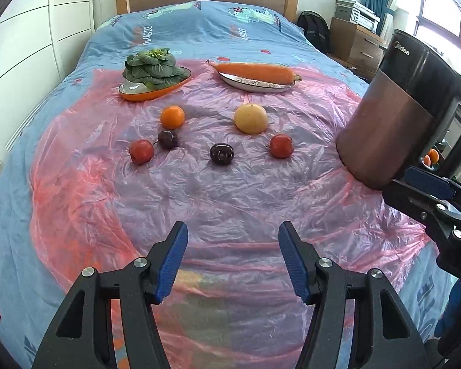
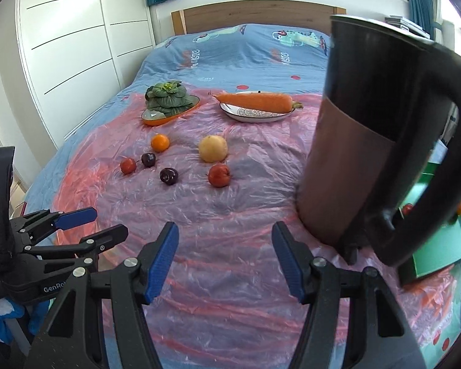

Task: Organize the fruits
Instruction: 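Move both open tools back toward the remaining fruits, then grasp a dark plum with the left tool while the right tool grasps a red apple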

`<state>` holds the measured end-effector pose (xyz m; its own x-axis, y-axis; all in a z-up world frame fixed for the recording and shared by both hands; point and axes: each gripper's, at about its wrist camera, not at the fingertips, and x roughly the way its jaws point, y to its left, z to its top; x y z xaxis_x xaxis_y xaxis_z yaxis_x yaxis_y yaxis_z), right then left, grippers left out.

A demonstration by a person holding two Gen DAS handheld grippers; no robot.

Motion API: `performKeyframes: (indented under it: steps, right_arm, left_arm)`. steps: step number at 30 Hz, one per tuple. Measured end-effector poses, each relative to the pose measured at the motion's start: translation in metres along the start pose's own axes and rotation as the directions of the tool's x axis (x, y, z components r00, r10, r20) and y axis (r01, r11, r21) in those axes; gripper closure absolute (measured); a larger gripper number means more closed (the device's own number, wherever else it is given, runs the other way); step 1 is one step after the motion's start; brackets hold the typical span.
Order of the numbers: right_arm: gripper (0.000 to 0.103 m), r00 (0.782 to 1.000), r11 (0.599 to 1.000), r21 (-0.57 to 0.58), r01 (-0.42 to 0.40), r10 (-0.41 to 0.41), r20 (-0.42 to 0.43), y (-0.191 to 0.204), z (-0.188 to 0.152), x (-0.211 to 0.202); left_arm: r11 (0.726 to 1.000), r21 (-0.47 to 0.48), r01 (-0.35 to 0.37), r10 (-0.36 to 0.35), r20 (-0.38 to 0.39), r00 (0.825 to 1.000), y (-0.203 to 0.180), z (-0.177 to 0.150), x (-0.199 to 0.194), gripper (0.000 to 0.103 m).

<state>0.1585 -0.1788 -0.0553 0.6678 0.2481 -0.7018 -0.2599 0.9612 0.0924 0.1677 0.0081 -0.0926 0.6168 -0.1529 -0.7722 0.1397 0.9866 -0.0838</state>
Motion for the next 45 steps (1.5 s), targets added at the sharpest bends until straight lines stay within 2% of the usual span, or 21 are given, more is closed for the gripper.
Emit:
performKeyframes:
  steps: [14, 24, 28, 30, 32, 33, 36, 42, 45]
  right_arm:
    - [0.011, 0.994, 0.994, 0.064, -0.086, 0.089, -0.060, -0.005, 0.041, 0.107]
    - [0.015, 0.987, 0.991, 0.045, -0.126, 0.129, -0.095, -0.012, 0.058, 0.150]
    - [0.023, 0.984, 0.989, 0.040, -0.140, 0.143, -0.106, -0.012, 0.060, 0.162]
    - [0.035, 0.982, 0.988, 0.037, -0.149, 0.153, -0.112, -0.011, 0.060, 0.166]
    - [0.041, 0.980, 0.987, 0.035, -0.156, 0.159, -0.117, -0.010, 0.060, 0.169]
    - [0.050, 0.979, 0.986, 0.035, -0.161, 0.164, -0.120, -0.010, 0.059, 0.171]
    - [0.058, 0.975, 0.984, 0.037, -0.173, 0.177, -0.132, -0.008, 0.057, 0.175]
    - [0.063, 0.975, 0.985, 0.029, -0.168, 0.171, -0.145, -0.007, 0.051, 0.179]
    - [0.064, 0.975, 0.986, 0.015, -0.164, 0.164, -0.148, -0.006, 0.051, 0.180]
  left_arm:
    - [0.998, -0.056, 0.025, -0.025, -0.003, 1.000, 0.022, 0.045, 0.070, 0.047]
    - [0.995, -0.093, 0.043, -0.045, -0.018, 0.999, 0.028, 0.055, 0.103, 0.048]
    - [0.995, -0.087, 0.039, -0.040, -0.017, 0.999, 0.026, 0.056, 0.111, 0.048]
    - [0.996, -0.084, 0.040, -0.042, -0.015, 0.999, 0.026, 0.057, 0.113, 0.052]
    - [0.996, -0.083, 0.042, -0.043, -0.013, 0.999, 0.027, 0.058, 0.114, 0.056]
    - [0.995, -0.085, 0.044, -0.045, -0.012, 0.999, 0.028, 0.057, 0.114, 0.058]
    - [0.995, -0.085, 0.045, -0.046, -0.012, 0.999, 0.030, 0.056, 0.115, 0.061]
    - [0.996, -0.075, 0.043, -0.044, -0.013, 0.999, 0.030, 0.056, 0.116, 0.062]
    - [0.997, -0.068, 0.041, -0.042, -0.013, 0.999, 0.031, 0.055, 0.116, 0.068]
